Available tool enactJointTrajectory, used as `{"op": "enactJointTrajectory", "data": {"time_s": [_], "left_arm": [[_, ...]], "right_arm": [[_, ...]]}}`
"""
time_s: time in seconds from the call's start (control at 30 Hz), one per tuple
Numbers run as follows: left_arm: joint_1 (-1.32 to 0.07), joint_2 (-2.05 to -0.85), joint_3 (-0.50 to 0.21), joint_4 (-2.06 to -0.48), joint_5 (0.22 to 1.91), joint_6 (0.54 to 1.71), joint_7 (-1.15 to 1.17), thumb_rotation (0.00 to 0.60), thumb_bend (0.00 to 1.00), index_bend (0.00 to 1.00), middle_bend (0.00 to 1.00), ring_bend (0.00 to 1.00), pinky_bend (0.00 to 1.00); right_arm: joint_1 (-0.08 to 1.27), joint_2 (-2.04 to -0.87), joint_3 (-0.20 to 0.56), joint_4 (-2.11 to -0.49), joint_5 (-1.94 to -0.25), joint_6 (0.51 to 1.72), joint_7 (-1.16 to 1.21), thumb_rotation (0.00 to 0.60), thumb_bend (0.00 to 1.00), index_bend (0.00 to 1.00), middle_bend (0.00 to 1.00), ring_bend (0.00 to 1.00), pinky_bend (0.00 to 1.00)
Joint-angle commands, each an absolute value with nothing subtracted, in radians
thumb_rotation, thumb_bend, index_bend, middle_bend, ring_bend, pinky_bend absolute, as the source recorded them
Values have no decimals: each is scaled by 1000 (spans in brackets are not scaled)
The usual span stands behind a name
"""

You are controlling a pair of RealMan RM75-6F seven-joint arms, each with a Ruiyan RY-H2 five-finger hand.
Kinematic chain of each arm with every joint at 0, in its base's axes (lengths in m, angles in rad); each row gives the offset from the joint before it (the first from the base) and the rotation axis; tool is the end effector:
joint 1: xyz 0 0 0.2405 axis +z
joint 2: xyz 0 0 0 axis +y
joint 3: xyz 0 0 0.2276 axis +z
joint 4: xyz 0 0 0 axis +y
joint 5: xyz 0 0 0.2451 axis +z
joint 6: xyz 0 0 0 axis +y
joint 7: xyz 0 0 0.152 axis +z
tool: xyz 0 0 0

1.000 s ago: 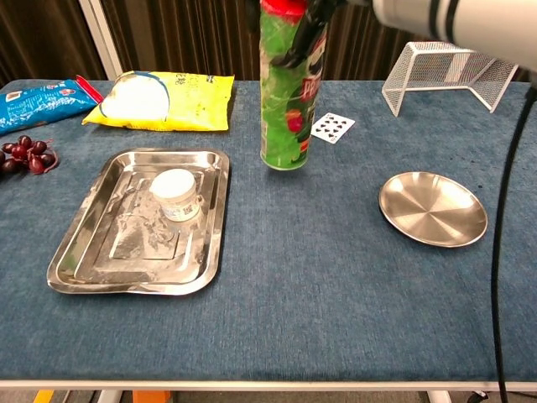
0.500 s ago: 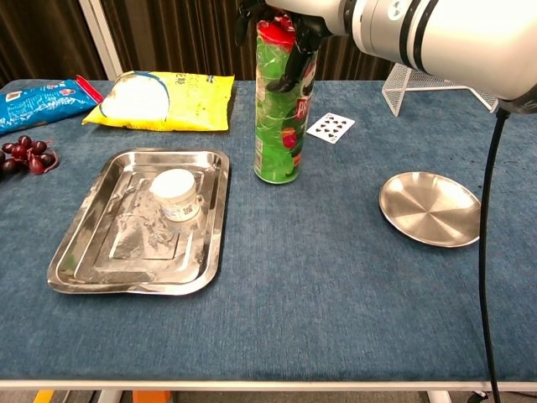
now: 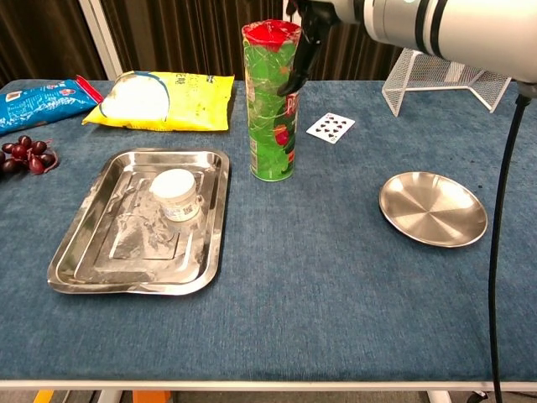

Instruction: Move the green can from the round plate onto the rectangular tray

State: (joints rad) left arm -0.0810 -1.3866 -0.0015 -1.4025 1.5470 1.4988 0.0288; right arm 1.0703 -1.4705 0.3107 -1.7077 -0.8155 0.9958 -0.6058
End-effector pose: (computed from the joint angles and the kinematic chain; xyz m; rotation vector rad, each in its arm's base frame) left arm -0.3022 0.1770 0.0434 -1.4351 -0.9351 -0.9281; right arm 0.0252 -0.3527 -0.0232 1.9511 -0.7665 1.0832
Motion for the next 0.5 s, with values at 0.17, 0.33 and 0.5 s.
{"op": "enactJointTrajectory", "data": {"time_s": [0.17,0.33,0.5], "left_arm": [[-116,-1387,-16,-1430,1575,1484,29,600,0,103,116,30,128],[-196,-1395,-35,-1479,1621,1423,1,600,0,103,109,30,130],[-275,-1412,-65,-1506,1632,1354,-26,600,0,103,102,30,133]], "right_arm": [[986,-1360,312,-1828,-946,1116,-549,600,40,0,21,0,83],[869,-1238,261,-1913,-1069,1222,-507,600,40,0,3,0,80],[730,-1119,184,-1959,-1192,1318,-436,600,40,0,0,0,79]]}}
